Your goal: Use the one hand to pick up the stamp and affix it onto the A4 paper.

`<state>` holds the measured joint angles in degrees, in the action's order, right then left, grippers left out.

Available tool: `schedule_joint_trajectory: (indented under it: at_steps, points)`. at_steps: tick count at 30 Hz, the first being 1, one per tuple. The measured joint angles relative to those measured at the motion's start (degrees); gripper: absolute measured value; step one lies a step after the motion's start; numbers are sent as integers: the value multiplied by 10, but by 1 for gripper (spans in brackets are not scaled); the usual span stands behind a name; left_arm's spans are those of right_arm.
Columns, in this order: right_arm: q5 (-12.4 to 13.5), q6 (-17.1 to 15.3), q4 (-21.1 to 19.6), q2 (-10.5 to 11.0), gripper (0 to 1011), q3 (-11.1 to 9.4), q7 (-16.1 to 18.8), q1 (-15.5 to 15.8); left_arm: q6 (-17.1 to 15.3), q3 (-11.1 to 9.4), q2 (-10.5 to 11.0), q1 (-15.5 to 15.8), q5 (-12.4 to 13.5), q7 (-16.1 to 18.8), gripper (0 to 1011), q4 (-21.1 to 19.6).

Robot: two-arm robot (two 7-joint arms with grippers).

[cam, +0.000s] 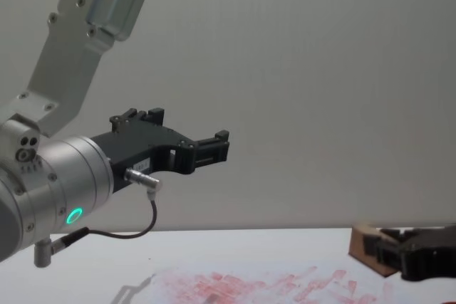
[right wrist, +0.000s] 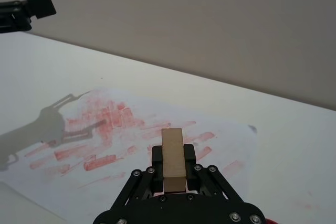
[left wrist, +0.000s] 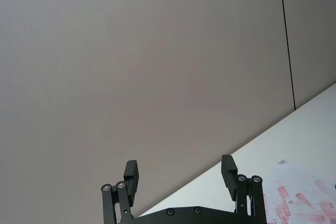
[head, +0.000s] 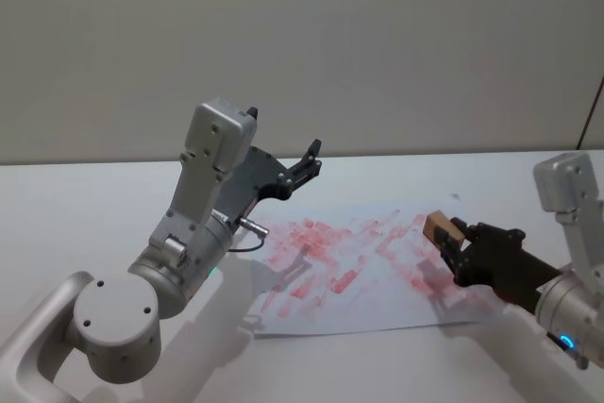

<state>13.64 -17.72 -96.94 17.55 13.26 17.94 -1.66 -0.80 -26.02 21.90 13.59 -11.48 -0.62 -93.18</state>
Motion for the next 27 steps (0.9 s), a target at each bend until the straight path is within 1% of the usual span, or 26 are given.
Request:
schedule_joint_trajectory:
  at_steps: [2,6,12,21,27]
  points:
    - [0,-6,3,-1,216,1,5,-2,0,0,0,0,0,0,1001,0]
    - [-2,-29,10,-2,216,5,17,-6,0,0,0,0,0,0,1001,0]
    - [-7,-59,23,-4,216,8,25,-11,0,0,0,0,0,0,1001,0]
    - [-15,-84,44,-7,214,13,31,-19,0,0,0,0,0,0,1001,0]
    - [-18,-91,57,-9,216,15,36,-26,0,0,0,0,0,0,1001,0]
